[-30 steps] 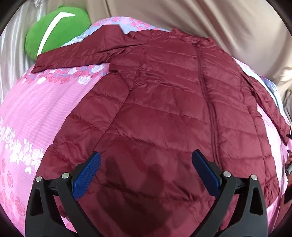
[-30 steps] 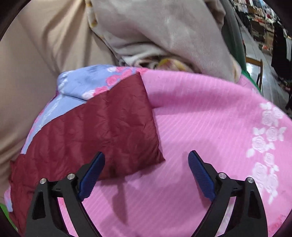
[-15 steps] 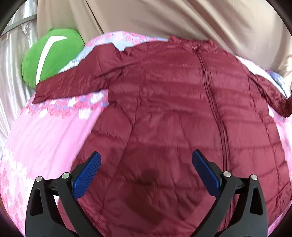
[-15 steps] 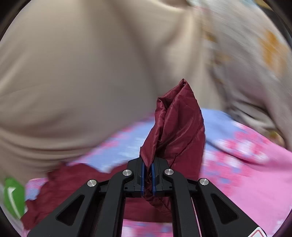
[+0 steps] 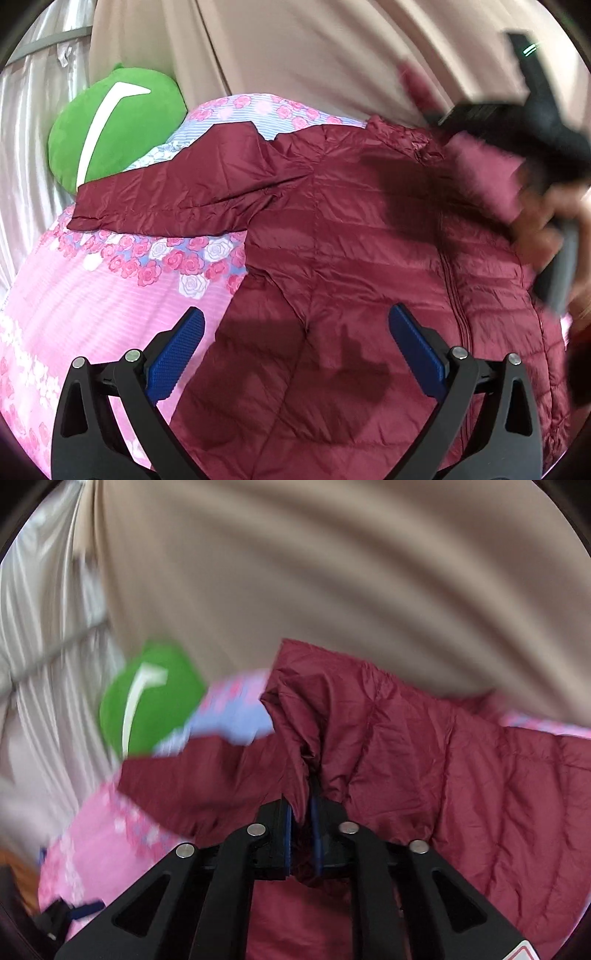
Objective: Fold large clothes
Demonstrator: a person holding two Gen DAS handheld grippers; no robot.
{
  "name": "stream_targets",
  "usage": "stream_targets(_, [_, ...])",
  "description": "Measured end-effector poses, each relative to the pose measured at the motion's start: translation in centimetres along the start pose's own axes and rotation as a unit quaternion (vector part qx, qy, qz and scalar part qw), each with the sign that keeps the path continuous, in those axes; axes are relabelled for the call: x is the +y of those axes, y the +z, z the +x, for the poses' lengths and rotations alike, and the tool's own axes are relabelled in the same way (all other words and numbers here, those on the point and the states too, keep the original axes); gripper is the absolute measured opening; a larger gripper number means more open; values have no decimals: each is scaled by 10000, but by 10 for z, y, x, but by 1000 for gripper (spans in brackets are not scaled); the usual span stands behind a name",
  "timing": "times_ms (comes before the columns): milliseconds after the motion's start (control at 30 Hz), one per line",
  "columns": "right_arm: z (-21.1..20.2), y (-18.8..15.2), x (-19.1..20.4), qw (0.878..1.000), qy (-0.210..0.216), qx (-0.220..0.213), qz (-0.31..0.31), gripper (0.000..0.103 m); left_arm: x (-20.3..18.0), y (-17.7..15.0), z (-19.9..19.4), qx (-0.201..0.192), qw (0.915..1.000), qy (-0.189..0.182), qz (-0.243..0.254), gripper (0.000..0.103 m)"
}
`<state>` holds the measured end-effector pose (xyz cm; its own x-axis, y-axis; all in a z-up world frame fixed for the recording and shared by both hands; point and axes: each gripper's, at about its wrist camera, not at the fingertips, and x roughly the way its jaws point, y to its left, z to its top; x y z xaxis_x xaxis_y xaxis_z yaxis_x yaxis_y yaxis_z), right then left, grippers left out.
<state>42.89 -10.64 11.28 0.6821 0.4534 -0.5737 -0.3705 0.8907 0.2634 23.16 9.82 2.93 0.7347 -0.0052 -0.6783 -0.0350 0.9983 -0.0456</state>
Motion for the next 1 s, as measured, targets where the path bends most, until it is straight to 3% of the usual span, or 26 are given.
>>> stream_targets(100, [29, -26, 17, 9991, 73, 403, -140, 20, 7, 9, 12, 42, 9998, -205, -69, 98])
stream_targets(167, [7, -33, 5, 9994, 188, 278, -82, 27, 7, 16, 20, 71, 9993, -366, -79, 98])
stream_targets(233, [-24, -30, -10, 9998, 168, -67, -13, 55, 5, 25, 31, 96, 9982, -587, -32, 98])
stream_targets(333, [-82, -29, -52, 9973, -333, -648, 128, 60, -6, 41, 56, 275, 9949, -970, 31, 98])
stream_targets(367, [-103, -31, -76, 9944, -691, -767, 241, 60, -11, 48, 69, 357, 9941, -1026, 4, 98])
stream_targets(433, [-126, -36, -113, 9884, -1142, -855, 512, 60, -19, 60, 93, 519, 9920, -1150, -46, 98])
stream_targets(567, [-162, -59, -210, 9635, -1985, -890, 1563, 63, -30, 80, 149, 905, 9852, -1400, -401, 97])
stream_targets(667, [-164, -73, -255, 9500, -2287, -737, 1994, 63, -31, 90, 175, 1117, 9779, -1601, -755, 76])
stream_targets(767, [-149, -80, -277, 9464, -2249, -533, 2256, 63, -35, 100, 185, 1122, 9751, -1776, -718, 34])
stream_targets(800, [-143, -81, -281, 9458, -2214, -476, 2327, 63, -36, 104, 186, 1113, 9749, -1789, -713, 11])
stream_targets(833, [-133, -81, -284, 9463, -2141, -387, 2392, 63, -38, 109, 187, 1094, 9744, -1840, -691, 6])
stream_targets(867, [-126, -81, -287, 9467, -2102, -329, 2419, 62, -39, 116, 182, 967, 9764, -1819, -650, 4])
stream_targets(900, [-118, -79, -288, 9472, -2071, -259, 2433, 55, -40, 124, 174, 745, 9803, -1748, -538, 3])
stream_targets(933, [-112, -77, -287, 9485, -2033, -217, 2419, 26, -41, 129, 168, 593, 9828, -1687, -468, 3])
stream_targets(967, [-107, -74, -284, 9526, -1902, -172, 2369, 10, -41, 138, 156, 359, 9851, -1639, -375, 2])
stream_targets(1000, [-112, -71, -277, 9541, -1847, -359, 2330, 5, -39, 143, 148, 212, 9861, -1608, -349, 2])
